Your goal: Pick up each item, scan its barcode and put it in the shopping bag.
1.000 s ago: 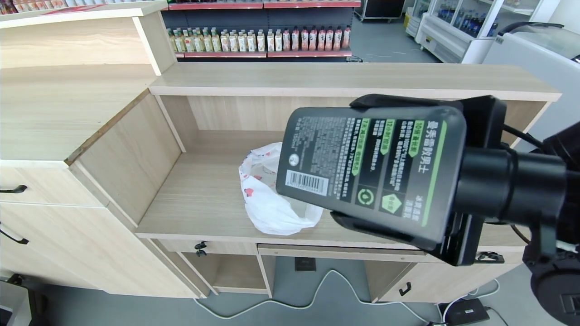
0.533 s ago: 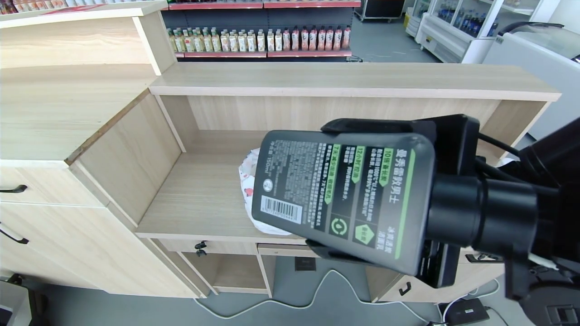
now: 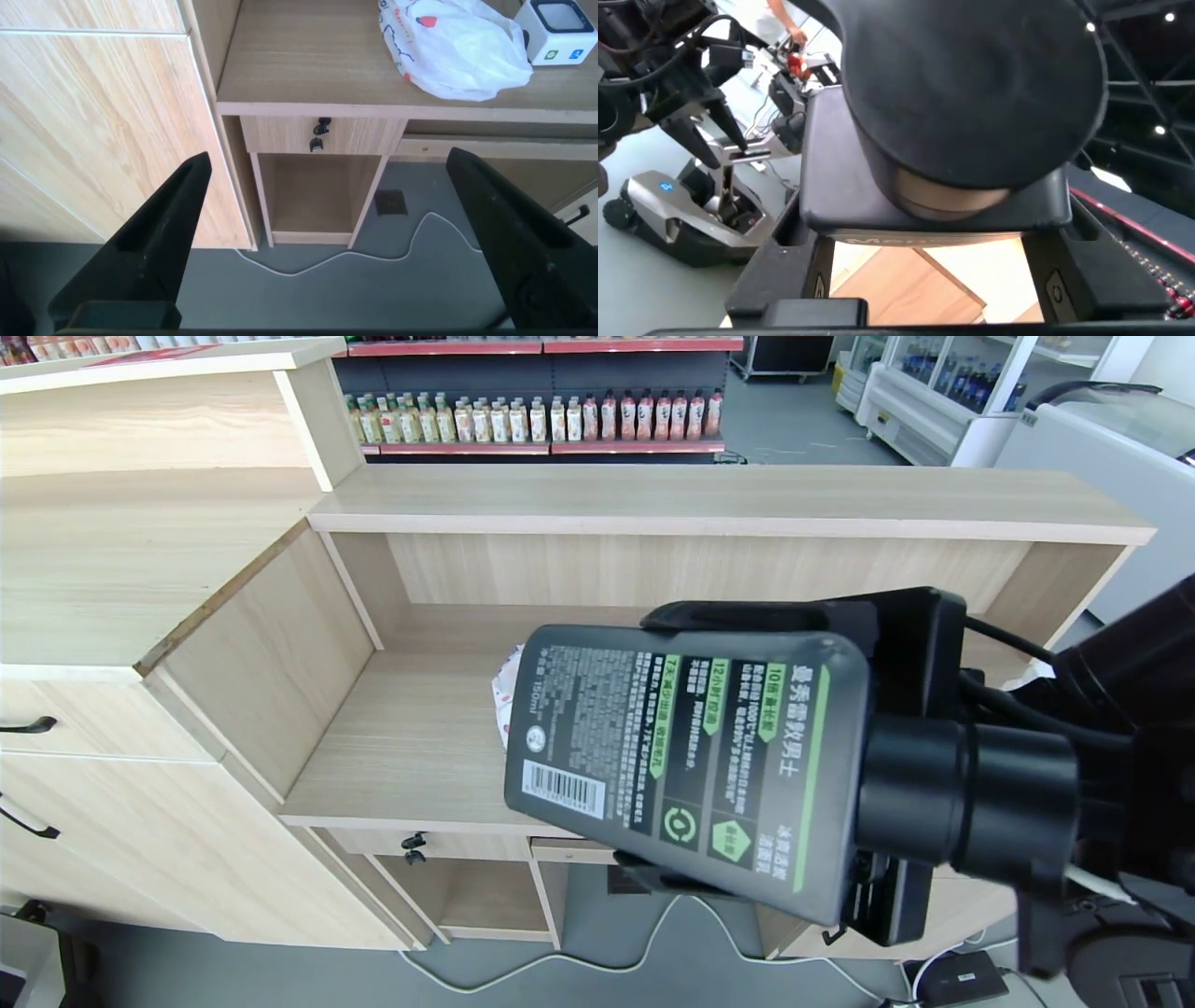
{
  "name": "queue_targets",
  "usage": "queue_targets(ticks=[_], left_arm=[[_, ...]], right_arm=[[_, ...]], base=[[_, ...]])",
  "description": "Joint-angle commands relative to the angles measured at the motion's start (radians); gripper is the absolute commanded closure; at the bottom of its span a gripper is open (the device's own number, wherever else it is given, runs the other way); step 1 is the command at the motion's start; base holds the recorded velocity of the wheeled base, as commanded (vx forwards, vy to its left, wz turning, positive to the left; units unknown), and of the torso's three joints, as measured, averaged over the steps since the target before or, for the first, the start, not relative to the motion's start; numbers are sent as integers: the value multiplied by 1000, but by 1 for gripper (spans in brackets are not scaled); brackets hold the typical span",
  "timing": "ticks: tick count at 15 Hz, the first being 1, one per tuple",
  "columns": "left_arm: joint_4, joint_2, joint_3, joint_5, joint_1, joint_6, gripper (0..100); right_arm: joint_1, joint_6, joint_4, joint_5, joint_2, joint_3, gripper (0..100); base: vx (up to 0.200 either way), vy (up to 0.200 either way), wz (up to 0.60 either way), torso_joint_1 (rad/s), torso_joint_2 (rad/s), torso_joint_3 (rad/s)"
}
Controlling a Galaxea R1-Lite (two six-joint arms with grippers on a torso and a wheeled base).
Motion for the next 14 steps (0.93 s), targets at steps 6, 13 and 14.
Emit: queue_targets(ticks=[6, 13, 14], left_arm=[[0, 0, 0, 0, 1, -1, 0], [0, 0, 0, 0, -1, -1, 0], [0, 0, 0, 0, -1, -1, 0]], right_arm=[[-145, 241, 295, -340, -181, 37, 100], [-594, 764, 607, -662, -336, 175, 100], [-639, 810, 622, -679, -332, 180, 100]], base=[[0, 0, 0, 0, 0, 0], [0, 0, 0, 0, 0, 0], [0, 0, 0, 0, 0, 0]])
